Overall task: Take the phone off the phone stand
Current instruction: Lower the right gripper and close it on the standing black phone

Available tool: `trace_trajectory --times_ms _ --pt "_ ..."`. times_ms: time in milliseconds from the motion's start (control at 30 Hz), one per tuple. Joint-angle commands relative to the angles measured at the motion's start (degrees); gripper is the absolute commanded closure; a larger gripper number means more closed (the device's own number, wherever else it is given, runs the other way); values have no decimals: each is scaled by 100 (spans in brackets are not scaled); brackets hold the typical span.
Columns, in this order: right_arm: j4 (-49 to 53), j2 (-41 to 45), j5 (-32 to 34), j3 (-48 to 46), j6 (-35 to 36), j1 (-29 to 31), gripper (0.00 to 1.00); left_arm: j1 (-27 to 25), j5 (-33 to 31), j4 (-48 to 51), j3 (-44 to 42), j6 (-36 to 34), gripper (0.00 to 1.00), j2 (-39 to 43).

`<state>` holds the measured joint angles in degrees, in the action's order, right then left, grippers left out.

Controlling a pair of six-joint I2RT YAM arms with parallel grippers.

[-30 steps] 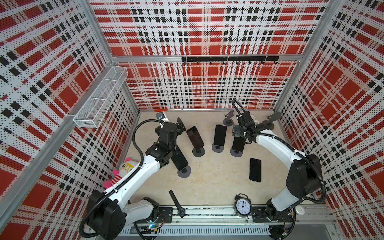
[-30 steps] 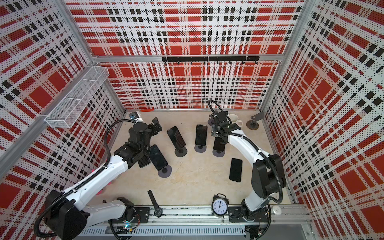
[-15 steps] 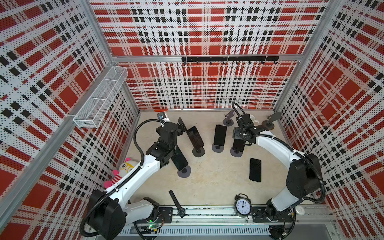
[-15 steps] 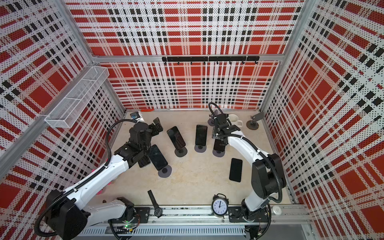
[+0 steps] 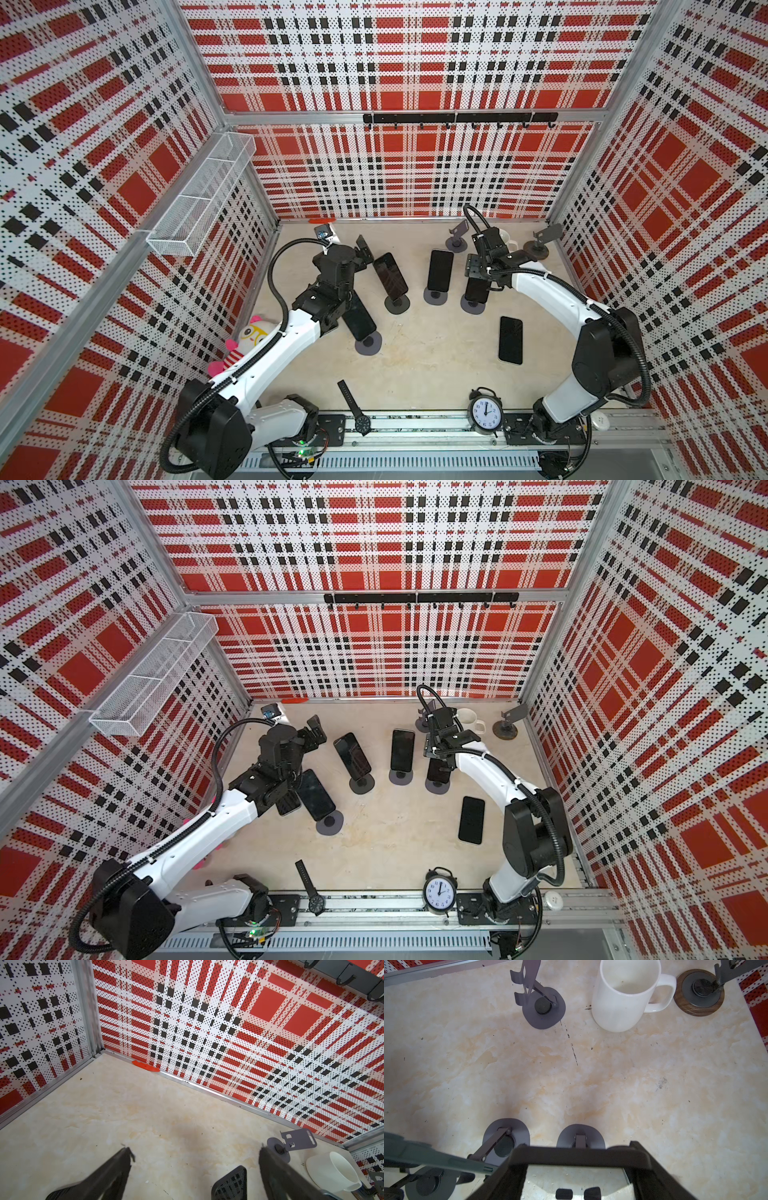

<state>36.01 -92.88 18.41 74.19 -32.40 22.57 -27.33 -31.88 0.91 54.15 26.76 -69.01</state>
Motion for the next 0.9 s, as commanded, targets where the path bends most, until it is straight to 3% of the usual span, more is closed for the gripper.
trace_trajectory --times_ms 0,667,867 --pt "32 256 49 11 24 -24 33 39 43 -18 56 -5 2 13" --pt "464 442 582 772 401 -53 35 79 109 -86 -1 -67 2 169" --pt "515 697 240 648 456 -57 36 74 443 -123 -9 48 2 187"
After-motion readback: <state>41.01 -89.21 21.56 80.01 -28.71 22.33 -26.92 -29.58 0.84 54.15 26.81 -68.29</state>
